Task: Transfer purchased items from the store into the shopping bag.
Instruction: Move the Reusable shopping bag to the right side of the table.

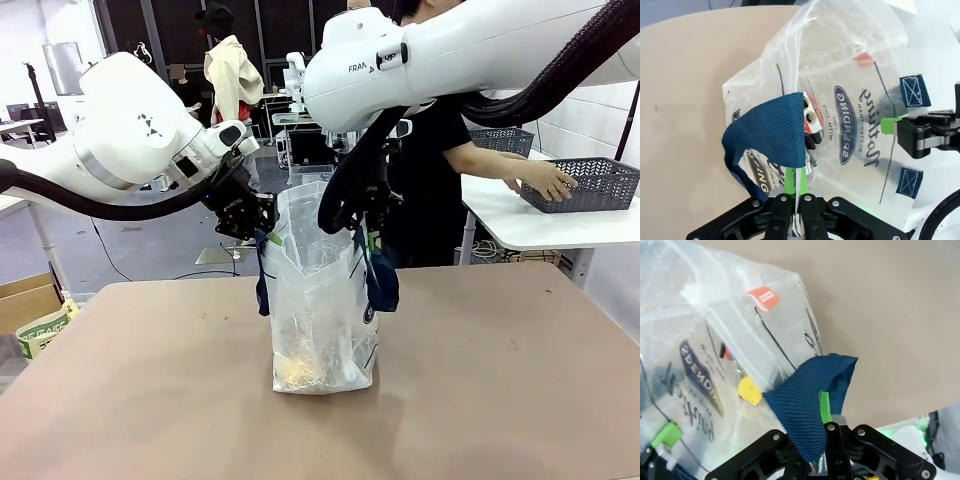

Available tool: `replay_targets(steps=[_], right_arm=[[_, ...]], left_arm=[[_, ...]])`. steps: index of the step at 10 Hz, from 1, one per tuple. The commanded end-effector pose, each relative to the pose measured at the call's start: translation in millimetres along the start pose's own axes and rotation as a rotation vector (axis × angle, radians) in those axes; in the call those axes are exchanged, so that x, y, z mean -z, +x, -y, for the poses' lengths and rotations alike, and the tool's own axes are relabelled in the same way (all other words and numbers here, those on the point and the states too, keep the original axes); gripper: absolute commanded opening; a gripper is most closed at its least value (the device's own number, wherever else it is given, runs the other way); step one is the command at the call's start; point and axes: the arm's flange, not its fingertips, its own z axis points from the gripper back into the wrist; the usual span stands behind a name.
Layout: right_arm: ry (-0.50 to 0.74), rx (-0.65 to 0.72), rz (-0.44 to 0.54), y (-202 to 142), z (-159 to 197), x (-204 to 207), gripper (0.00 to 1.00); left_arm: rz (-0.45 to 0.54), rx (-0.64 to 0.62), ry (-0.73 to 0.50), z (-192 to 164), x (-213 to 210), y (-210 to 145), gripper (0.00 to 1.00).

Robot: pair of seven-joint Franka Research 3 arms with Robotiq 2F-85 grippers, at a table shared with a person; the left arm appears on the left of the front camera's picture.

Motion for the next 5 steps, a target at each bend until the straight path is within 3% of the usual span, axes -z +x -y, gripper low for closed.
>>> replay_targets(steps=[1, 5], right_arm=[[0.032, 0.019, 0.036, -3, -8, 7, 0.00], [0.093, 0.023, 0.079, 9, -16, 13, 0.00]], left_arm=[[-0.016, -0.009, -0.020, 8, 4, 8, 0.00], [-0.039, 0.022, -0.061, 21, 18, 18, 0.00]])
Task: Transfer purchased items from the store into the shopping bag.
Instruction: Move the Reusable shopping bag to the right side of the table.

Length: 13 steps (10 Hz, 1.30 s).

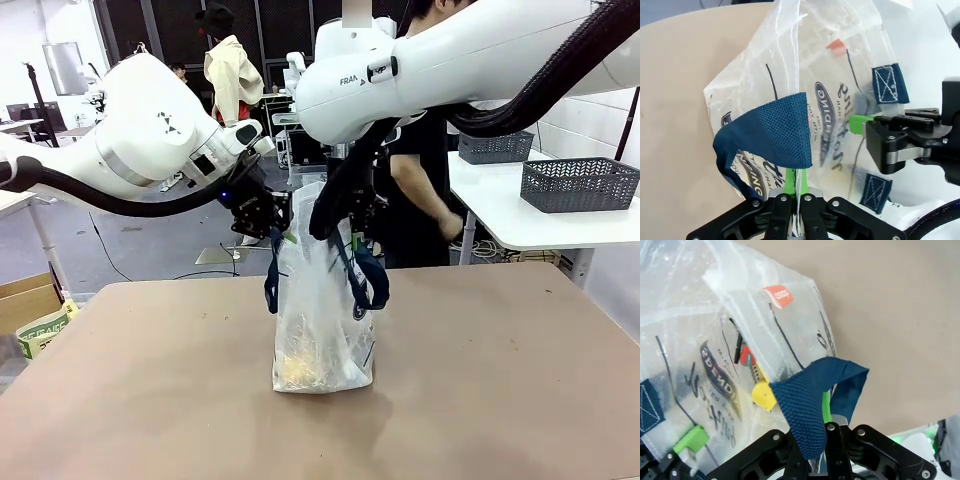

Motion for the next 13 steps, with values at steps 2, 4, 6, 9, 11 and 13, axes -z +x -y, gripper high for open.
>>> replay_targets(steps=[2, 4, 6, 9, 11, 13], right_arm=[[0.046, 0.040, 0.017, 4, 3, 6, 0.00], [0.015, 0.009, 0.013, 5, 0, 2, 0.00], [0.055, 0.004, 0.025, 7, 2, 2, 0.00], [0.057, 0.011, 0.016, 7, -4, 1, 0.00], [0.057, 0.023, 0.015, 8, -4, 1, 0.00], [0.062, 0.022, 0.015, 8, -4, 1, 0.00]], left_arm=[[-0.013, 0.025, -0.090, 6, -1, 6, 0.00], [-0.008, 0.000, -0.011, 3, 3, 2, 0.00], [-0.015, 0.001, -0.029, 5, 5, 3, 0.00], [0.028, 0.030, -0.030, 12, 7, 6, 0.00], [0.031, 0.034, -0.068, 11, 5, 4, 0.27], [0.029, 0.018, -0.108, 8, 2, 1, 0.66]])
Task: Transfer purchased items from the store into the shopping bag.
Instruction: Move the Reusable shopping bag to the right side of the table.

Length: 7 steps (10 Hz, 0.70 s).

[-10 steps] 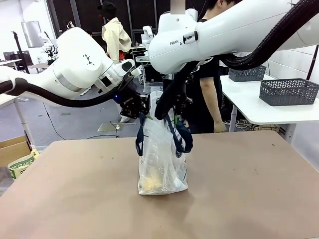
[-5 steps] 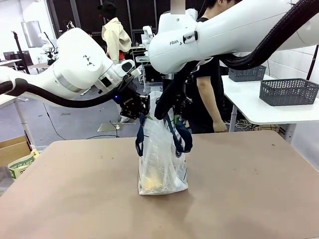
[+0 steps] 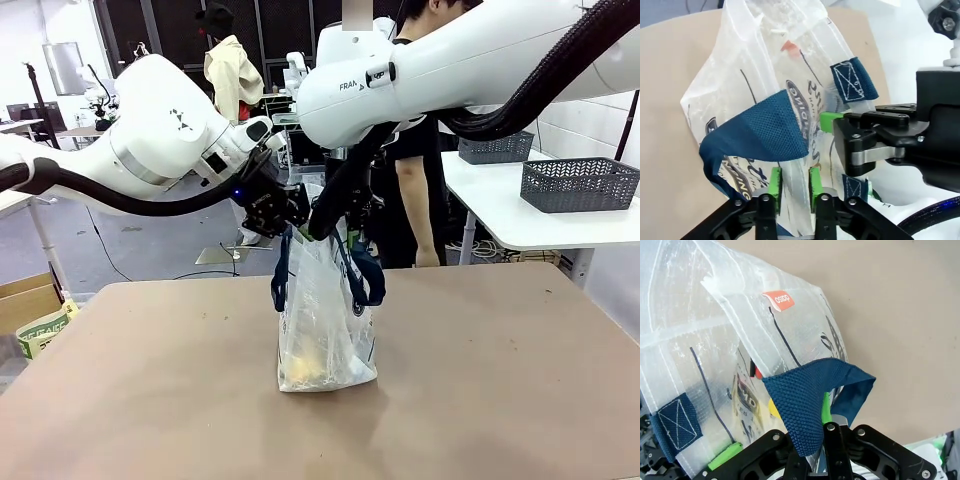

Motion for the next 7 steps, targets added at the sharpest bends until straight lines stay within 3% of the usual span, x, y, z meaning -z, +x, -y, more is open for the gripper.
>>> replay_targets(steps=[1, 2, 7], right_arm=[[0.039, 0.014, 0.001, 2, -2, -1, 0.00], [0.039, 0.016, 0.001, 2, -2, -2, 0.00], [0.035, 0.026, -0.004, 5, -1, 0, 0.00]], left_arm=[[0.012, 0.000, -0.077, -5, -3, -5, 0.86], [0.009, -0.011, -0.115, -6, -2, -7, 1.00], [0.004, -0.031, -0.202, -9, -7, -16, 1.00]])
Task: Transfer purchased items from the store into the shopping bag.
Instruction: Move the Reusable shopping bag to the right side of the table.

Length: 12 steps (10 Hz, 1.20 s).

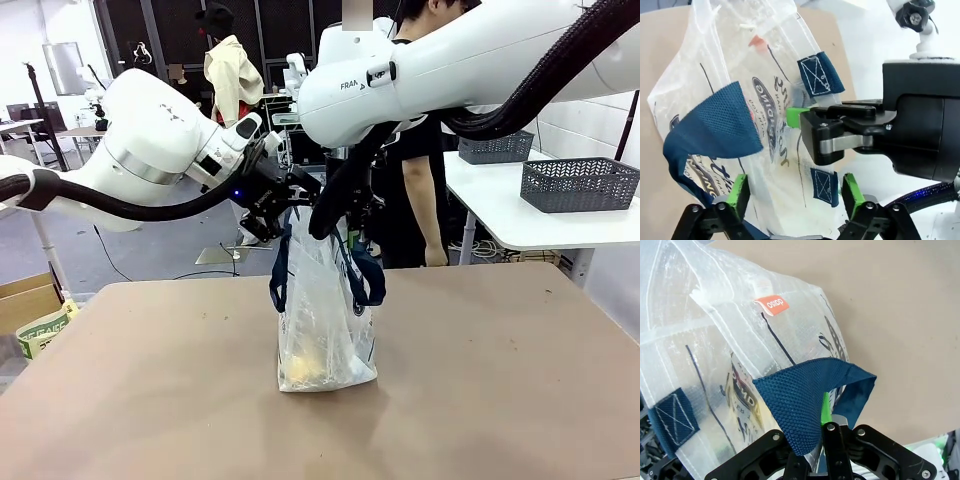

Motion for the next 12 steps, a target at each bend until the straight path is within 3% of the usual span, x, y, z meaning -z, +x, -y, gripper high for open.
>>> replay_targets(steps=[1, 7, 12], right_arm=[[0.031, 0.018, 0.000, 3, -2, 0, 0.00], [0.035, 0.019, -0.007, 2, -1, 3, 0.00], [0.044, 0.012, -0.005, 3, 0, 4, 0.00]], left_arm=[[-0.005, 0.024, -0.037, -6, -7, -9, 1.00], [-0.059, 0.070, -0.077, 9, 15, -16, 1.00], [-0.095, 0.145, -0.001, 18, 26, -23, 1.00]])
